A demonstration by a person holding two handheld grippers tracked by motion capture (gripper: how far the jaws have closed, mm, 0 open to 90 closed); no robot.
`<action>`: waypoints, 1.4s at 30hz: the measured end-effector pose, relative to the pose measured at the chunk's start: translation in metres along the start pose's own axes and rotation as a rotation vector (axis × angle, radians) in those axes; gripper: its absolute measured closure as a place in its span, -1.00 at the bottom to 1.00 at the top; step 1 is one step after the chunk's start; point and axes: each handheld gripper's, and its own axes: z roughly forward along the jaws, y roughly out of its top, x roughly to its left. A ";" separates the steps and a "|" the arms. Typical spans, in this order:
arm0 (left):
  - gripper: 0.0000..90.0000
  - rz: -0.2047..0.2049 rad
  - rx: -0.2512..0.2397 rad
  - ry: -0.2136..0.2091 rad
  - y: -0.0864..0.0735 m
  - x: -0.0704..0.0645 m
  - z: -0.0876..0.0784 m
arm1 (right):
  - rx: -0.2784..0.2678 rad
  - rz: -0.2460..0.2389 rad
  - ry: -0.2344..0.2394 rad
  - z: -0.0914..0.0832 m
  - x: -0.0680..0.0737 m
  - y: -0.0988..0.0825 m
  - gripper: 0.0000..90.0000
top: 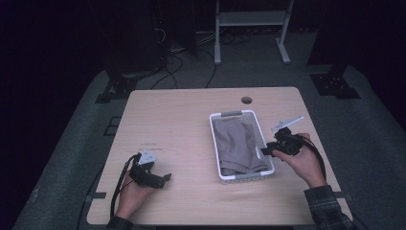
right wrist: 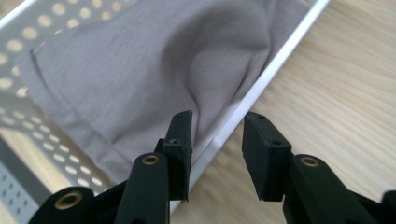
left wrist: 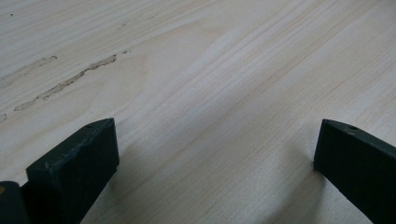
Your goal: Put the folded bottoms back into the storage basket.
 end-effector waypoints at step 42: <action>-1.00 -0.001 0.001 0.000 0.000 0.000 0.000 | -0.127 0.027 -0.048 -0.012 0.015 -0.004 -0.12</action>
